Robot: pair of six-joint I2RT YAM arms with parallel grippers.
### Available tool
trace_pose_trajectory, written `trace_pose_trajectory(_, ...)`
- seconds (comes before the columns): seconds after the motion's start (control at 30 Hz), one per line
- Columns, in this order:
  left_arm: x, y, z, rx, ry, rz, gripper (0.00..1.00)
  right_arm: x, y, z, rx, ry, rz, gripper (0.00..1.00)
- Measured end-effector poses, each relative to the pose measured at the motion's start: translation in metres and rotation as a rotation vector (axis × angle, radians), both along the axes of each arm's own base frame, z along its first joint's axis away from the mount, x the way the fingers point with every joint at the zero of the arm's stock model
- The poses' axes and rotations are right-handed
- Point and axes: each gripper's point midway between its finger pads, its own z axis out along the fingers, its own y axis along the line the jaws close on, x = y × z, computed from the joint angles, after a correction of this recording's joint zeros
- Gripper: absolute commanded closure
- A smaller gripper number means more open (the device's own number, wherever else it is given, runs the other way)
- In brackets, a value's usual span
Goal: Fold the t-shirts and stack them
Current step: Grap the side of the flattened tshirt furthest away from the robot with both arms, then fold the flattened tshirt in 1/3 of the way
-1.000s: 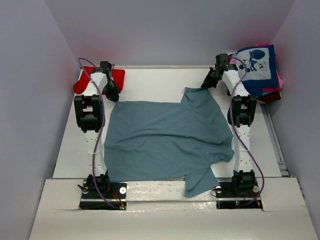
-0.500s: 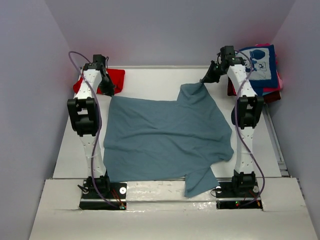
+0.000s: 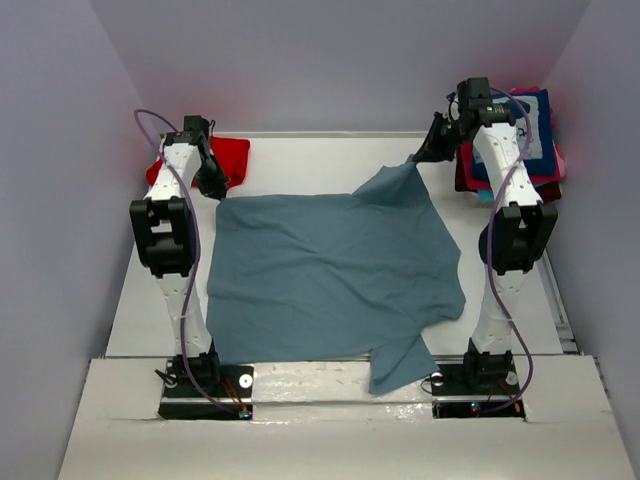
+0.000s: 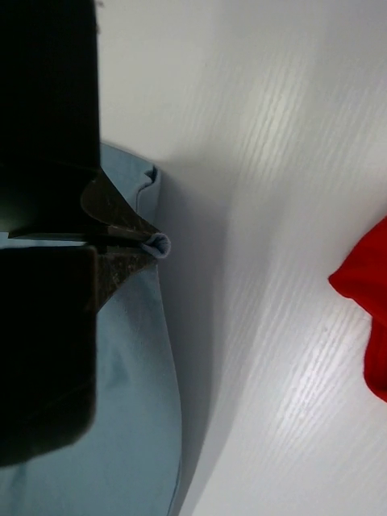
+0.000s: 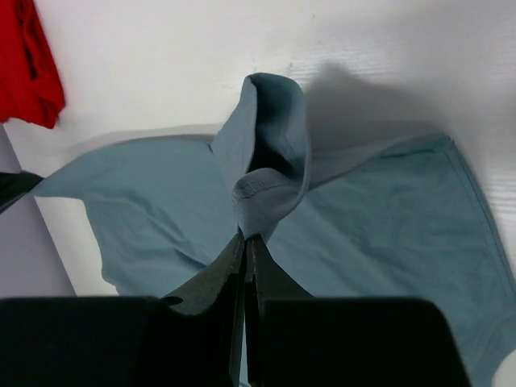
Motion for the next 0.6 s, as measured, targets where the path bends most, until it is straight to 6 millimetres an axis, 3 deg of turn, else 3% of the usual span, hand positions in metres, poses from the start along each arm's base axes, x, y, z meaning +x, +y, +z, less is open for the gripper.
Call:
trace_pose_trajectory(0.3,-0.039,-0.009,0.004,-0.043,0.016,0.004,0.94,-0.056,-0.012,-0.051,-0.067,0.213,-0.005,0.93)
trace_pose_trajectory(0.6,-0.075,-0.023,0.015,-0.116,-0.004,0.009,0.94,-0.112,-0.020,-0.032,-0.104,0.220,-0.012,0.93)
